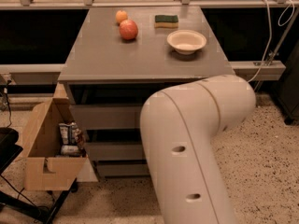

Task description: Open middle drawer

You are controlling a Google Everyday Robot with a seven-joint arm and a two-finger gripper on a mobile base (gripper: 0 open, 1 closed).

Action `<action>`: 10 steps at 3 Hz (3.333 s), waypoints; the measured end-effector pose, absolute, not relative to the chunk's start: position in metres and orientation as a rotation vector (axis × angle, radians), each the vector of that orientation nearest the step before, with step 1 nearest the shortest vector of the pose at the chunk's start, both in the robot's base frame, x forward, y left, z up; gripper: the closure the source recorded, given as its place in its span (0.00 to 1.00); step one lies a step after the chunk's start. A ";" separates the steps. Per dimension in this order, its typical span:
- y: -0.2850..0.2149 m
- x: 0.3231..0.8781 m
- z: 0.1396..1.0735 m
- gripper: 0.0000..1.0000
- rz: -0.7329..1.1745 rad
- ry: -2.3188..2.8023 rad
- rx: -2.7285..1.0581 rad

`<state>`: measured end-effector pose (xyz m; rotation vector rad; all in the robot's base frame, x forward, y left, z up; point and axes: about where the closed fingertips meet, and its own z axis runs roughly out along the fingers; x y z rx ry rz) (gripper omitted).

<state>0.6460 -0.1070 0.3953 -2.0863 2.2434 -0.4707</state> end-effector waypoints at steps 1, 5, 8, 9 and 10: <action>-0.108 0.640 0.403 0.97 -0.418 2.235 -2.074; -0.109 0.638 0.402 0.20 -0.416 2.239 -2.076; -0.112 0.623 0.390 0.18 -0.340 2.309 -2.090; -0.106 0.587 0.391 0.41 -0.254 2.420 -2.144; -0.102 0.542 0.417 0.73 -0.225 2.554 -2.185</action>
Offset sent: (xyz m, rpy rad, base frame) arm -0.1443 -0.0521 0.1926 0.9725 0.3443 0.0308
